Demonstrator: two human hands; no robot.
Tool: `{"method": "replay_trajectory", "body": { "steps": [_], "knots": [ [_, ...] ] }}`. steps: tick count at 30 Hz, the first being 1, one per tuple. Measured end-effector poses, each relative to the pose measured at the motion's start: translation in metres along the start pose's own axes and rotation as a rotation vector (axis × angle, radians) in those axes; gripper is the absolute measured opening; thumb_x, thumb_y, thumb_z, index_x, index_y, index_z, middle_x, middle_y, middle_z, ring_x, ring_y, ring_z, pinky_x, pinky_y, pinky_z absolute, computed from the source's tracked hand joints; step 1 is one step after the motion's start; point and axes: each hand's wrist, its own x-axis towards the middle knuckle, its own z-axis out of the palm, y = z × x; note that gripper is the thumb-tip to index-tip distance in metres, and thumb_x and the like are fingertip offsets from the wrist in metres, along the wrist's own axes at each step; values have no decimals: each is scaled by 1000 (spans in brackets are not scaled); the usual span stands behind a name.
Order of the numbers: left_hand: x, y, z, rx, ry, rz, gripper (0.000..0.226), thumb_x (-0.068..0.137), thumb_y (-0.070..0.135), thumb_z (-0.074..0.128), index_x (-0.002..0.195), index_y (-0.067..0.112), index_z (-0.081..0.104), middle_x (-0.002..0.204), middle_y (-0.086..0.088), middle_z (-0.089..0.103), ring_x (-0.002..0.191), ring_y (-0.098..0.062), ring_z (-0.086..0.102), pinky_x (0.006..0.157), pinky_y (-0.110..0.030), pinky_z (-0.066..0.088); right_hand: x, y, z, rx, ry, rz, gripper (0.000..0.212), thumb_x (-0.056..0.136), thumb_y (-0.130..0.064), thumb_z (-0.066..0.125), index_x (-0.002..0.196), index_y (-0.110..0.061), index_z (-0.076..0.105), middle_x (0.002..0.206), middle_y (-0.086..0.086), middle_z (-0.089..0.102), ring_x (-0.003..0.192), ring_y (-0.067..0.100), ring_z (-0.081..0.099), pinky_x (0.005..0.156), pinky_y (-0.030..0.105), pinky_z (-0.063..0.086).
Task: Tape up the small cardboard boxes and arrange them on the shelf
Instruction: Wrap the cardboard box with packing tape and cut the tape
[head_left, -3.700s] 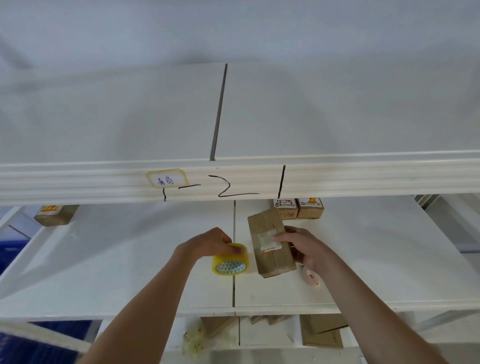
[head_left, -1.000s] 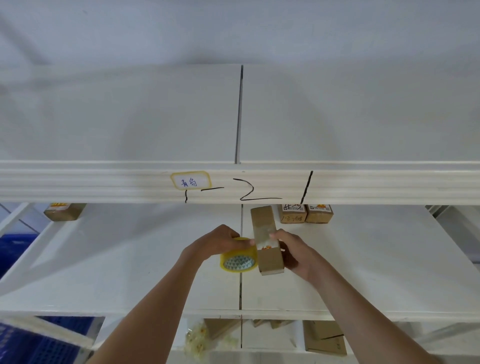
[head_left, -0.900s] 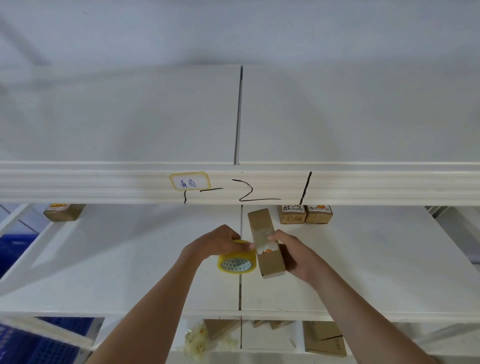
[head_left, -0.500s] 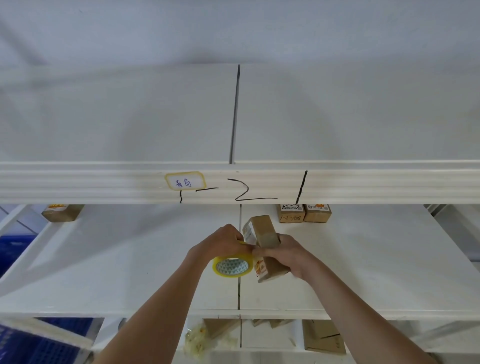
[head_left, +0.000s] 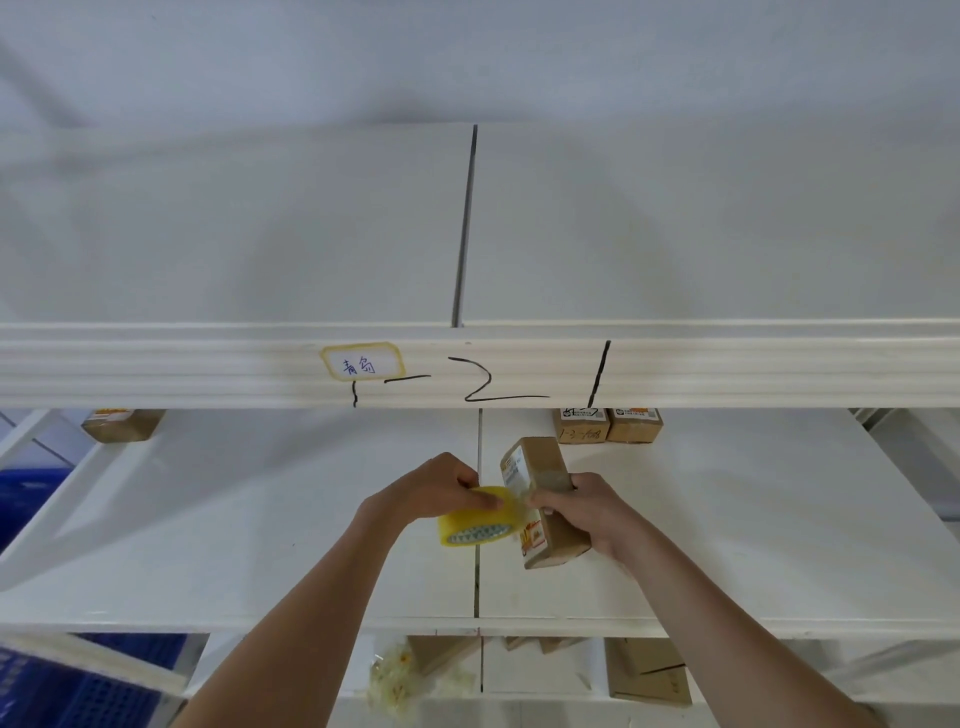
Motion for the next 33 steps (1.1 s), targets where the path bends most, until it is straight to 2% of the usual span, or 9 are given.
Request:
{"method": "replay_trajectory", "body": {
  "steps": [4, 8, 12, 16, 20, 23, 33],
  "knots": [
    [0, -5, -2, 40, 59, -70, 52, 78, 62, 76, 55, 21, 53, 58, 6, 49, 57, -11, 48, 56, -23, 37, 1, -4, -1, 33, -23, -13, 29, 73, -18, 85, 100, -13, 75, 85, 4, 79, 78, 21, 77, 59, 29, 58],
    [-1, -13, 2, -61, 69, -96, 57, 79, 63, 75, 50, 23, 46, 56, 7, 45, 58, -13, 46, 59, -25, 36, 1, -10, -5, 45, -47, -23, 31, 75, -17, 84, 105, -13, 74, 87, 4, 79, 79, 21, 77, 59, 27, 57],
    [-3, -19, 1, -113, 35, -66, 56, 80, 64, 73, 53, 21, 48, 54, 8, 41, 59, -13, 42, 63, -27, 34, 1, -12, -7, 35, -60, -28, 33, 76, -17, 84, 108, -12, 74, 89, 5, 79, 82, 22, 77, 61, 28, 58],
    [-3, -23, -1, -131, 8, -52, 53, 80, 64, 73, 57, 20, 53, 58, 6, 46, 63, -14, 45, 65, -29, 35, 4, -11, -8, 39, -44, -5, 32, 77, -17, 83, 106, -10, 73, 87, 6, 79, 79, 22, 77, 60, 29, 58],
    [1, -18, -2, -38, 36, -111, 58, 75, 72, 71, 54, 22, 50, 60, 5, 48, 61, -14, 48, 62, -27, 37, 5, -9, -8, 54, -30, 4, 32, 76, -16, 83, 105, -11, 74, 85, 5, 79, 76, 22, 77, 58, 28, 58],
    [2, -15, -2, 58, 67, -147, 58, 74, 76, 69, 56, 23, 55, 63, 6, 55, 61, -11, 55, 60, -24, 42, 5, -11, -8, 54, -38, 4, 30, 76, -16, 83, 104, -13, 74, 83, 3, 79, 74, 20, 77, 57, 28, 58],
    [-1, -15, -3, 42, 104, -98, 62, 70, 82, 67, 50, 25, 50, 58, 10, 51, 55, -7, 51, 54, -22, 38, 2, -13, -12, 41, 12, 8, 31, 74, -15, 85, 102, -11, 74, 88, 8, 79, 80, 24, 77, 60, 31, 59]
  ]
}}
